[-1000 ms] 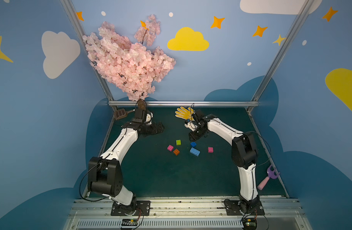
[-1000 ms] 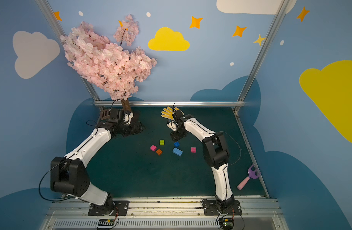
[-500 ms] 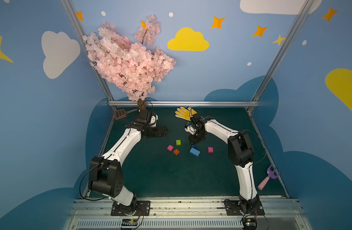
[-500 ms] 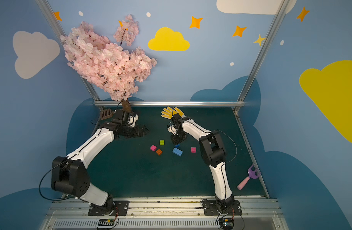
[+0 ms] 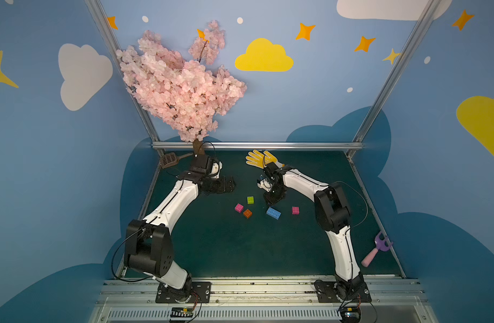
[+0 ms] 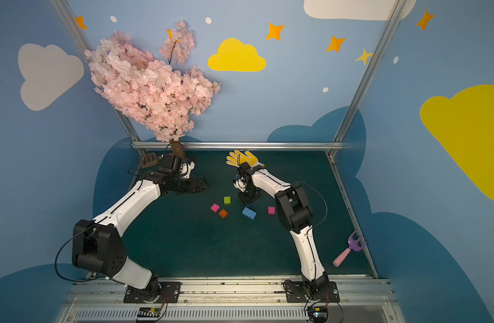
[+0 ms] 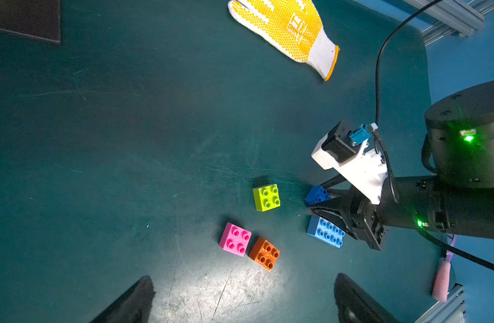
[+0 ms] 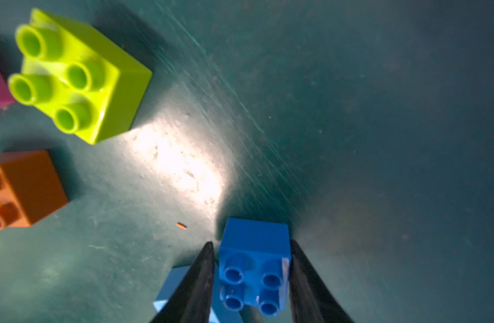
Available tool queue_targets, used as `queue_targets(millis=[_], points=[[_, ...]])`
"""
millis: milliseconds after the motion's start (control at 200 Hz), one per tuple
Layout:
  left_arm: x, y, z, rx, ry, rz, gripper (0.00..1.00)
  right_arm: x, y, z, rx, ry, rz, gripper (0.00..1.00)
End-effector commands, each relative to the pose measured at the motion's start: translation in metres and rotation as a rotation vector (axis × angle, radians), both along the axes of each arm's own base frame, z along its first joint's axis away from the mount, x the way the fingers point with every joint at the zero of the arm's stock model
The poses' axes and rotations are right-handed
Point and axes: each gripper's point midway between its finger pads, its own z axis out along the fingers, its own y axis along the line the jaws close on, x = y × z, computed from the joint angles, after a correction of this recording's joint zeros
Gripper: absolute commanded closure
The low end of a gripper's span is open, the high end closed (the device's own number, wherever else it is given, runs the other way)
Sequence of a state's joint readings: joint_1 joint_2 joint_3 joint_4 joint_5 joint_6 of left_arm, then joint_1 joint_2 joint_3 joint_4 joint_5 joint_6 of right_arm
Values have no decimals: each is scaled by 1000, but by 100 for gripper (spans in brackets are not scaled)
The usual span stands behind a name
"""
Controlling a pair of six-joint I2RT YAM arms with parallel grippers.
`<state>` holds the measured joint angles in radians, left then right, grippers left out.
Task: Assemble the letter y with lego
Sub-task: Pick up the lego brick from the center of the board.
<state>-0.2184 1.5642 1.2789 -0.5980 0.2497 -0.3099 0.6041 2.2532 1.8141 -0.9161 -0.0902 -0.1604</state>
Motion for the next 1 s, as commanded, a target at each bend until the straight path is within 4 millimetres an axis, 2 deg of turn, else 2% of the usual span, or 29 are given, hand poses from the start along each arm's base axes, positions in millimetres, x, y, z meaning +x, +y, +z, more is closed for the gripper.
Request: queue_targets(millis=[0, 90, 270, 526, 676, 811, 971, 996], points=[[2, 0, 4, 15, -9, -10, 0, -1, -2, -2, -28, 8, 0, 61], [2, 0, 4, 15, -9, -9, 0, -1, -2, 2, -32, 0, 2, 69], [2, 0, 3, 13, -6, -7, 0, 0, 0, 18, -45, -53, 19, 75], [3, 0, 3, 13, -7, -8, 0, -4, 7, 52, 1, -117, 59, 78], [3, 0, 2, 15, -6, -8, 0, -12, 12, 57, 42, -97, 98, 79], [2, 0, 3, 14, -6, -9, 0, -28, 15, 61, 51, -71, 153, 80], [1, 0, 5, 14, -24, -14, 0, -43, 15, 54, 69, -41, 199, 81], [3, 5, 4, 39, -31, 4, 0, -45, 15, 52, 67, -37, 207, 81]])
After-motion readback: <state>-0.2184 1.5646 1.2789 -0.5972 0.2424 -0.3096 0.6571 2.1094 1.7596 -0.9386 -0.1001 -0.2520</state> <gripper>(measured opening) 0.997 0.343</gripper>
